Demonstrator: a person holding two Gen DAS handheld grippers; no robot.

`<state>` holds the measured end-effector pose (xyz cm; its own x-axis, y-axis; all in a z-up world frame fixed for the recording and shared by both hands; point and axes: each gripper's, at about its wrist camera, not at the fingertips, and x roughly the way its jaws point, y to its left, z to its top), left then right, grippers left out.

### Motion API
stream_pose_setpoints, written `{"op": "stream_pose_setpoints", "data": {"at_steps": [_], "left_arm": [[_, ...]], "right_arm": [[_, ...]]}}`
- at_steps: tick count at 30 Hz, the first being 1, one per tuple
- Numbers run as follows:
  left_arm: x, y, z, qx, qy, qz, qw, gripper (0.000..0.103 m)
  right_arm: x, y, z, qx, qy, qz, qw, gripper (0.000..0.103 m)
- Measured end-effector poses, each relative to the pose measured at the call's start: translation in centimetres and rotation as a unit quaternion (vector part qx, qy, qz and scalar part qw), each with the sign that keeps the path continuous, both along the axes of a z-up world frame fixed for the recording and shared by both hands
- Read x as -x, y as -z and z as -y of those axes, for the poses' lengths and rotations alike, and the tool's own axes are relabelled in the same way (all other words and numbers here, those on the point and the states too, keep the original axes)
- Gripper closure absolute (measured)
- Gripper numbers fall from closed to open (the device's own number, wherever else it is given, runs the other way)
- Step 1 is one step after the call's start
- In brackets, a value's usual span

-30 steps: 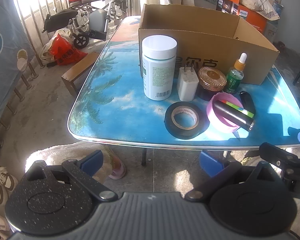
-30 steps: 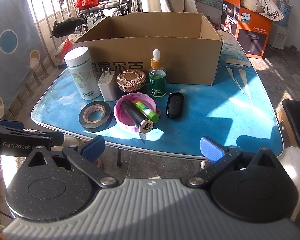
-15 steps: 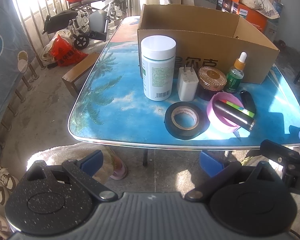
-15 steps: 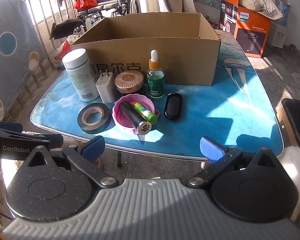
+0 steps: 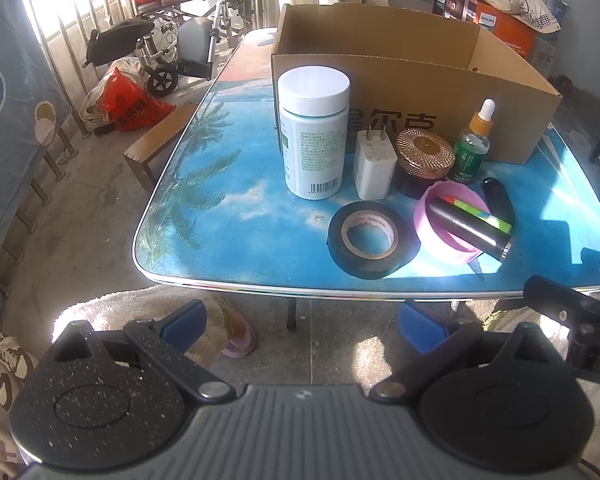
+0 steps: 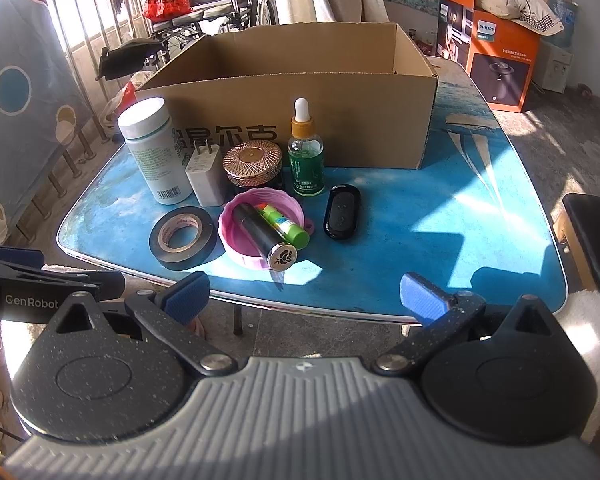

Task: Organize rigid objects

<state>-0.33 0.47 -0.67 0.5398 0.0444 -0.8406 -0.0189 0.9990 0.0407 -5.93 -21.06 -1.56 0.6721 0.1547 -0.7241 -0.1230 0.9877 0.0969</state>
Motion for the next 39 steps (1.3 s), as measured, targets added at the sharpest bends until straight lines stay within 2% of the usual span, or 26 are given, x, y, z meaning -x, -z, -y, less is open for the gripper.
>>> {"op": "stream_pose_setpoints", "data": {"at_steps": [11,16,21,23,27,30,32,33,35,39], "left_arm": [[-2.0,0.7,1.0,-0.005,0.012,-0.017,0.9998,0.000],[-2.6,0.2,1.6,0.013,0.042,0.004,0.9990,0.000],[-3.3,-0.6,2.6,0.048,0.087,0.044,0.9941,0.000],[-3.6,-0.7,3.1,0.060,0.112,0.063,0.9898,0.000],[-4.2,-0.6,3.8,0.109,0.155,0.087,0.9780,0.001],[-4.3,-0.4,4.7,0.124,0.187,0.085,0.9708,0.008],[-4.4,-0.1,5.5,0.129,0.206,0.071,0.9674,0.010],[-4.5,0.1,5.8,0.132,0.214,0.063,0.9658,0.010],[-4.7,0.6,6.6,0.132,0.226,0.048,0.9640,0.012],[-4.9,1.3,7.6,0.124,0.239,0.026,0.9628,0.030]], "right_arm": [[-1.5,0.5,0.9,-0.001,0.011,-0.004,1.000,0.001],[-2.3,0.2,2.3,-0.016,0.026,0.010,0.999,0.001],[-2.6,-0.6,5.0,-0.061,0.040,0.043,0.996,0.001],[-2.8,-0.7,6.0,-0.087,0.040,0.049,0.994,0.001],[-3.4,-0.3,7.7,-0.156,0.034,0.044,0.986,0.004],[-4.0,0.4,8.2,-0.188,0.026,0.031,0.981,0.019],[-4.5,1.2,8.2,-0.213,0.014,0.013,0.977,0.033],[-4.8,1.7,8.2,-0.231,0.006,0.001,0.973,0.037],[-5.3,2.6,8.0,-0.263,-0.009,-0.024,0.964,0.051],[-6.2,4.3,7.7,-0.308,-0.028,-0.066,0.949,0.067]]}}
